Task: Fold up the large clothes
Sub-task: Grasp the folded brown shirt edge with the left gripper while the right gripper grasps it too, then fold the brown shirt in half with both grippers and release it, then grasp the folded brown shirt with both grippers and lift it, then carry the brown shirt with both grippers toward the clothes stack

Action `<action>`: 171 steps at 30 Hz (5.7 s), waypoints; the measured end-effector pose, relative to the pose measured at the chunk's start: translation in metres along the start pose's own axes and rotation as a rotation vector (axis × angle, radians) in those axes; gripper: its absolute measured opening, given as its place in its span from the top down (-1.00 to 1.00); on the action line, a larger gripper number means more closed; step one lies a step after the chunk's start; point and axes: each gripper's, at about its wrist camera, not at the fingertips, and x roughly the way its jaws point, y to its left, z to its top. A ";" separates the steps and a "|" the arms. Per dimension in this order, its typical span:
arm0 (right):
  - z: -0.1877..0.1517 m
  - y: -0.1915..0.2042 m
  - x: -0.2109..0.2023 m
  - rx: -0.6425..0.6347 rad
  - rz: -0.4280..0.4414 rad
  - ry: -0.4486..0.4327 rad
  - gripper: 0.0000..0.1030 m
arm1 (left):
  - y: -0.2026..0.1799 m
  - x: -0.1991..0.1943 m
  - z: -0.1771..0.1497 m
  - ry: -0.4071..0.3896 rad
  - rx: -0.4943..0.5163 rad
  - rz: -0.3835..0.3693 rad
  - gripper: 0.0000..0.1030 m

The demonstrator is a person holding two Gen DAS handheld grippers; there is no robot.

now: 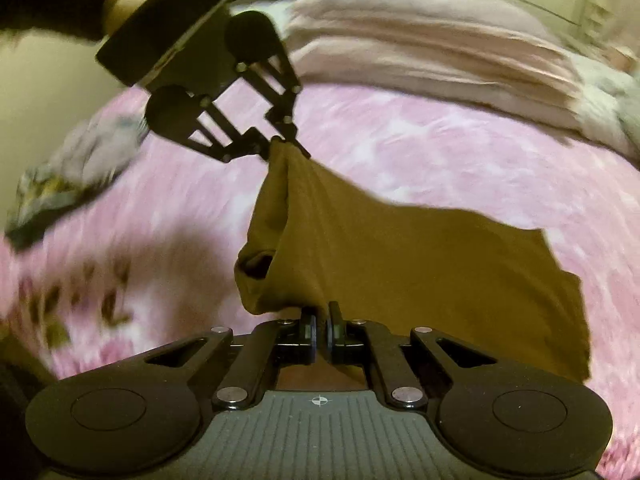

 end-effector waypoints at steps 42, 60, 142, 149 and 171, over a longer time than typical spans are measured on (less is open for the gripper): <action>-0.128 -0.359 0.047 1.089 -0.335 -0.036 0.43 | 0.166 0.286 0.091 0.111 -0.655 -0.273 0.35; -0.107 -0.249 0.087 0.751 -0.040 0.011 0.46 | 0.114 0.235 0.018 0.163 -0.787 -0.199 0.40; -0.103 -0.107 0.080 0.001 -0.600 0.249 -0.28 | 0.005 0.178 0.082 -0.101 0.111 -0.062 0.75; -0.111 -0.106 0.118 -0.121 -0.631 0.234 -0.34 | 0.024 0.170 0.083 -0.092 -0.002 -0.152 0.75; -0.027 -0.058 -0.060 -0.146 -0.456 0.344 0.77 | 0.053 -0.006 0.113 -0.104 -0.177 -0.279 0.77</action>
